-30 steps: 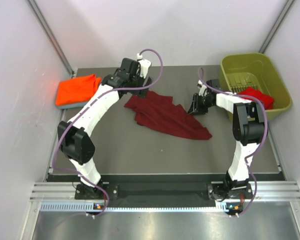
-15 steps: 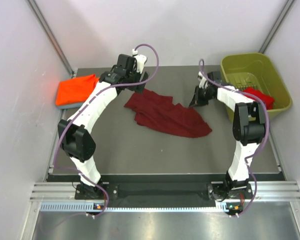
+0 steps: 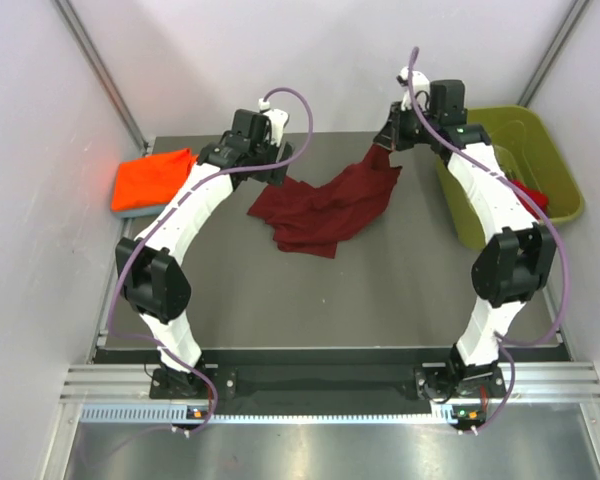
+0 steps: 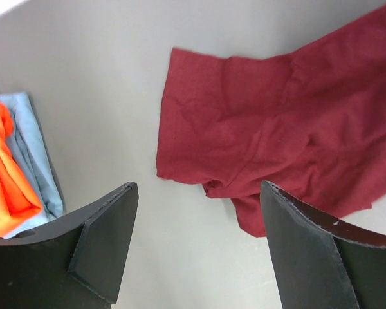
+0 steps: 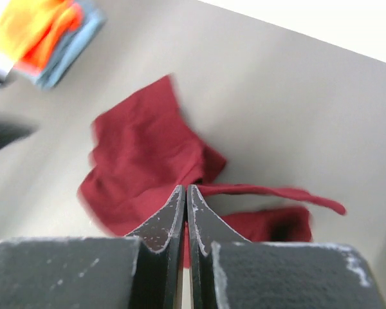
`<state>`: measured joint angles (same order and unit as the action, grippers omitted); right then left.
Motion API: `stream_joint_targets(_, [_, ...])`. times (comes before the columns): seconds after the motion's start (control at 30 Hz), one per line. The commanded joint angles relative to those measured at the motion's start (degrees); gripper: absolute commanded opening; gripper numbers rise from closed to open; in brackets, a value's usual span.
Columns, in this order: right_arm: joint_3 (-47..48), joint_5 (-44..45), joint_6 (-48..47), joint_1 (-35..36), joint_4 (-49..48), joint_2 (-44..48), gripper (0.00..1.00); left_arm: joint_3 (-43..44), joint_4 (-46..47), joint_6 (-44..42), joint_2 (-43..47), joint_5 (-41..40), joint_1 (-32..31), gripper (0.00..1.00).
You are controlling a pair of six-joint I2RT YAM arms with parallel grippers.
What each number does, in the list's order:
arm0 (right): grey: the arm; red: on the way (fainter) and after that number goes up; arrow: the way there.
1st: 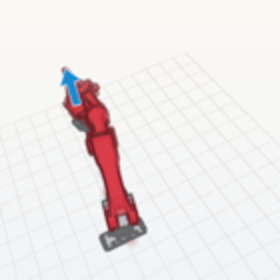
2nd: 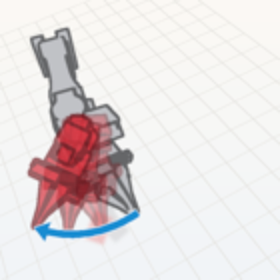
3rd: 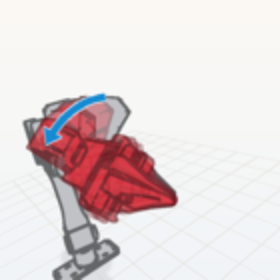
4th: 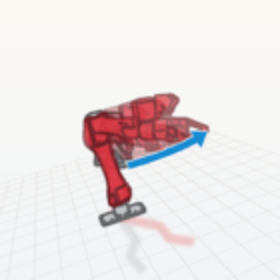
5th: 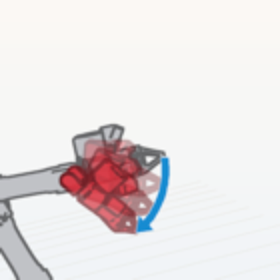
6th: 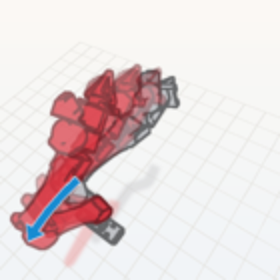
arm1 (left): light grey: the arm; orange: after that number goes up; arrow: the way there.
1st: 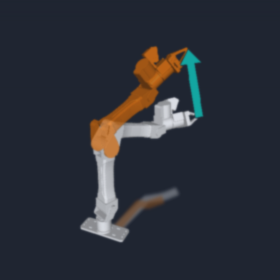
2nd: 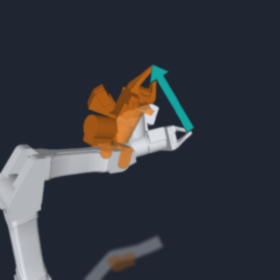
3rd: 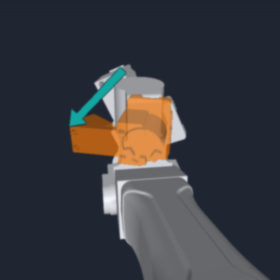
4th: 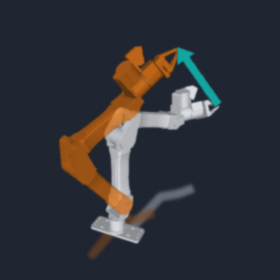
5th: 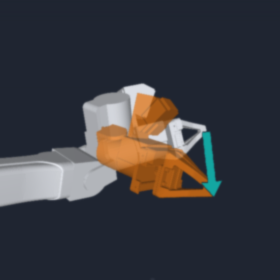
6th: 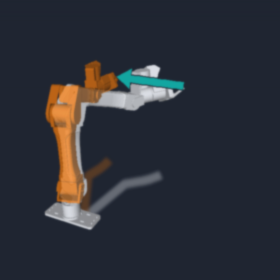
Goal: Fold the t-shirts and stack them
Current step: Flatten the tshirt out
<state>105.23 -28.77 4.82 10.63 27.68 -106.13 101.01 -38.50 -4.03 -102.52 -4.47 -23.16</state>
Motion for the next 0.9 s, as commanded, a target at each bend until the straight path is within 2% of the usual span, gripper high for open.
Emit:
stream_joint_targets(0.0, [1.39, -4.7, -10.83, 4.3, 6.99, 11.08, 0.0, -1.6, 3.43, 2.62, 2.41, -1.68, 1.36, 0.81])
stream_joint_targets(0.13, [-4.31, -7.34, -16.95, 7.65, 18.71, 17.61, 0.0, -2.66, 3.61, 3.42, 1.89, -1.59, 2.15, 0.81])
stream_joint_targets(0.23, [-18.68, -7.53, -16.07, 7.65, 21.19, 21.74, 0.0, -1.44, 3.78, 3.59, 0.92, -1.51, 2.24, 0.81])
stream_joint_targets(0.33, [-24.88, -6.12, -13.61, 7.3, 20.84, 22.1, 0.32, 0.94, 3.43, 3.77, -0.22, -1.16, 2.33, 0.81])
stream_joint_targets(0.37, [-27.51, -5.51, -11.43, 6.43, 19.09, 21.93, 0.51, 1.38, 3.35, 3.86, -0.49, -0.81, 2.33, 0.81])
stream_joint_targets(0.4, [-28.32, -4.63, -10.54, 5.9, 18.38, 21.58, 0.54, 1.99, 3.34, 3.86, -0.57, -0.72, 2.33, 0.81])
stream_joint_targets(0.63, [-29.72, -0.67, -5.18, -0.69, 15.82, 14.64, 0.54, 1.91, 3.08, 3.94, -0.4, -0.28, 2.33, 0.81])
stream_joint_targets(0.67, [-30.95, -0.84, -0.21, -3.14, 15.74, 13.85, 0.54, 1.73, 3.08, 3.94, -0.31, -0.36, 2.33, 0.81])
stream_joint_targets(0.87, [-48.61, -12.34, 16.34, -18.52, 7.94, 14.11, 0.52, 0.94, 2.99, 3.86, 0.48, -0.63, 2.33, 0.81])
